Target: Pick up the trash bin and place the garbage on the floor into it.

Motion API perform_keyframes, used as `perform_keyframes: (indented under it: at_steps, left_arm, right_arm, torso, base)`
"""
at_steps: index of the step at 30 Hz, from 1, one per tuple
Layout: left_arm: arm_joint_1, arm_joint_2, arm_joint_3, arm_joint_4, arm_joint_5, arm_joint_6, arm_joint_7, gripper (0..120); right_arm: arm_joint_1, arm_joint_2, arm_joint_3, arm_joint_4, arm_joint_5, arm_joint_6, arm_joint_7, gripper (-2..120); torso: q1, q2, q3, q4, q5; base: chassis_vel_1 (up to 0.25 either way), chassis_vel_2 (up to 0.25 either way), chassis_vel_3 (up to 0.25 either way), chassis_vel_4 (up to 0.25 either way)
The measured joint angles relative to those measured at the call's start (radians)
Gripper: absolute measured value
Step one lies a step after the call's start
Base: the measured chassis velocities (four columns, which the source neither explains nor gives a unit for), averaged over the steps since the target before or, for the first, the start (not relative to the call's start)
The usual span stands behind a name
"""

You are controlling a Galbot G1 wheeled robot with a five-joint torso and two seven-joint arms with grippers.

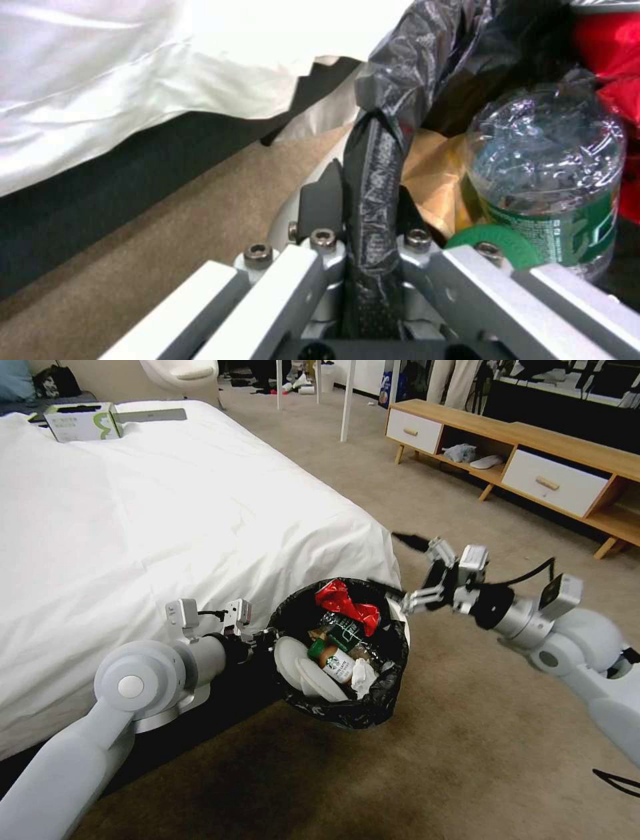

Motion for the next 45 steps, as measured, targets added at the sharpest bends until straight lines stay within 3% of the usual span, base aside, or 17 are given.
perform_keyframes:
  at_steps: [1, 3, 4, 6, 7, 9, 10, 11, 13, 16, 23, 34, 40, 45]
  left_arm:
    - [0.0, 0.0, 0.0, 0.0, 0.0, 0.0, 0.0, 2]
    - [0.004, 0.001, 0.003, -0.014, 0.008, 0.0, 0.007, 2]
    - [0.004, 0.001, 0.003, -0.014, 0.008, 0.0, 0.007, 2]
    - [0.009, 0.002, 0.006, -0.024, 0.02, 0.0, 0.016, 2]
    - [0.009, 0.002, 0.006, -0.024, 0.02, 0.0, 0.016, 2]
    - [0.01, 0.003, 0.006, -0.035, 0.027, 0.0, 0.022, 2]
    - [0.01, 0.003, 0.006, -0.035, 0.027, 0.0, 0.022, 2]
    - [0.01, 0.004, 0.006, -0.038, 0.03, 0.0, 0.027, 2]
    - [0.008, 0.007, 0.004, -0.042, 0.032, 0.0, 0.03, 2]
    - [0.005, 0.009, 0.002, -0.046, 0.033, 0.0, 0.031, 2]
    - [0.009, 0.013, -0.011, -0.047, 0.044, 0.0, 0.04, 2]
    - [0.015, 0.033, -0.05, -0.036, 0.061, 0.0, 0.055, 2]
    - [0.019, 0.038, -0.05, -0.042, 0.059, 0.0, 0.055, 2]
    - [0.049, 0.047, -0.059, -0.055, 0.058, 0.0, 0.055, 2]
  right_arm:
    - [0.0, 0.0, 0.0, 0.0, 0.0, 0.0, 0.0, 100]
    - [-0.004, 0.003, 0.048, -0.002, -0.036, -0.095, 0.188, 100]
    - [-0.004, 0.003, 0.048, -0.002, -0.036, -0.095, 0.188, 100]
    - [-0.015, 0.009, 0.077, 0.004, -0.03, -0.208, 0.418, 100]
    - [-0.015, 0.009, 0.077, 0.004, -0.03, -0.208, 0.418, 100]
    - [-0.031, 0.024, 0.084, 0.037, 0.072, -0.367, 0.745, 100]
    - [-0.031, 0.024, 0.084, 0.037, 0.072, -0.367, 0.745, 100]
    - [-0.04, 0.031, 0.088, 0.054, 0.139, -0.431, 0.867, 100]
    - [-0.064, 0.035, 0.101, 0.073, 0.23, -0.502, 0.988, 100]
    - [-0.101, 0.034, 0.123, 0.086, 0.294, -0.551, 1.062, 100]
    - [-0.209, 0.023, 0.187, 0.108, 0.349, -0.596, 1.115, 100]
    - [-0.502, 0.014, 0.381, 0.101, 0.205, -0.569, 1.012, 100]
    - [-0.595, 0.046, 0.422, 0.078, 0.141, -0.525, 0.99, 100]
    - [-0.632, 0.12, 0.43, 0.021, 0.057, -0.479, 0.957, 100]
  torso:
    - [0.0, 0.0, 0.0, 0.0, 0.0]
    - [0.0, 0.0, 0.0, -0.0001, 0.0]
    - [0.0, 0.0, 0.0, -0.0001, 0.0]
    - [0.0, 0.0, 0.0, -0.0001, 0.0001]
    - [0.0, 0.0, 0.0, -0.0001, 0.0001]
    - [0.0, 0.0, 0.0, -0.0002, 0.0004]
    - [0.0, 0.0, 0.0, -0.0002, 0.0004]
    - [0.0, 0.0, 0.0, -0.0001, 0.0004]
    - [0.0, 0.0, 0.0, 0.0001, 0.0003]
    - [0.0, 0.0, 0.0, -0.0001, 0.0002]
    - [0.0, 0.0, 0.0, 0.0, 0.0001]
    - [0.0, 0.0, 0.0, -0.0003, -0.0001]
    - [0.0, 0.0, 0.0, -0.0001, 0.0]
    - [0.0, 0.0, 0.0, 0.0, 0.0002]
  base:
    - [0.0, 0.0, 0.0, 0.0]
    - [0.0, 0.0, 0.0, 0.0]
    - [0.0, 0.0, 0.0, 0.0]
    - [0.0, 0.0, 0.0, 0.0]
    - [0.0, 0.0, 0.0, 0.0]
    - [0.0, 0.0, 0.0, 0.0]
    - [0.0, 0.0, 0.0, 0.0]
    - [0.0, 0.0, 0.0, 0.0]
    - [0.0, 0.0, 0.0, 0.0]
    - [0.0, 0.0, 0.0, 0.0]
    - [0.0, 0.0, 0.0, 0.0]
    - [0.0, 0.0, 0.0, 0.0]
    - [0.0, 0.0, 0.0, 0.0]
    - [0.0, 0.0, 0.0, 0.0]
